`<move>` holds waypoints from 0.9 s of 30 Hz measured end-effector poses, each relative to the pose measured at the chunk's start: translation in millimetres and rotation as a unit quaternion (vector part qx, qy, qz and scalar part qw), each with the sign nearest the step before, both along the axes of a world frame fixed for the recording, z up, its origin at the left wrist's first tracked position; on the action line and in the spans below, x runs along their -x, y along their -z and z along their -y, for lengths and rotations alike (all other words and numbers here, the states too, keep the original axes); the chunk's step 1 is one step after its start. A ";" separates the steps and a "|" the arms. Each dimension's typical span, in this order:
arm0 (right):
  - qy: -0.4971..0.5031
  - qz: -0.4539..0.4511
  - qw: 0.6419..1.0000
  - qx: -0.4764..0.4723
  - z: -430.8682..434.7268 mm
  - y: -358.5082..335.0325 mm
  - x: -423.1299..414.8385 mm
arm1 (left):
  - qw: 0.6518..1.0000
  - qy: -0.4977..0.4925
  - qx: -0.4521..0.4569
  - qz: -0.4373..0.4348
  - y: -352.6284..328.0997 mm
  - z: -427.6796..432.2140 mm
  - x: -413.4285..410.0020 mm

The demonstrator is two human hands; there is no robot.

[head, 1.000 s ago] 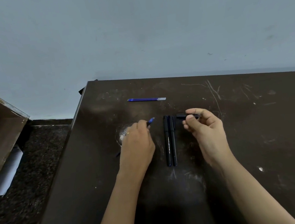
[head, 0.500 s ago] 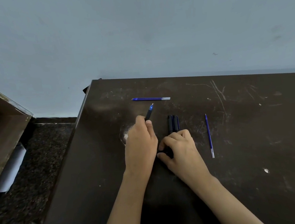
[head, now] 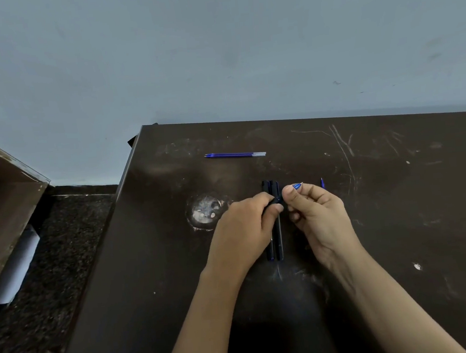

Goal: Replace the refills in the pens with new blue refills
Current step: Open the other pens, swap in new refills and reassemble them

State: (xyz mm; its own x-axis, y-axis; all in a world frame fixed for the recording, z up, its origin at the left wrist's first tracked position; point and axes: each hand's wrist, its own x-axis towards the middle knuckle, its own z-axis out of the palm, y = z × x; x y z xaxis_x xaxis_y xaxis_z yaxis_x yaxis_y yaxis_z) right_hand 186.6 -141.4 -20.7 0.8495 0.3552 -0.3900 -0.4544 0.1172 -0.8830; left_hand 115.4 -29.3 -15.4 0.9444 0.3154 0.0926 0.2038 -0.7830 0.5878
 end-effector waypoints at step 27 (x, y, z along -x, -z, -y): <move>-0.112 0.142 0.975 -0.131 14.2 1.5 -10.6 | 0.871 0.049 0.474 -0.120 -21.7 -7.3 2.0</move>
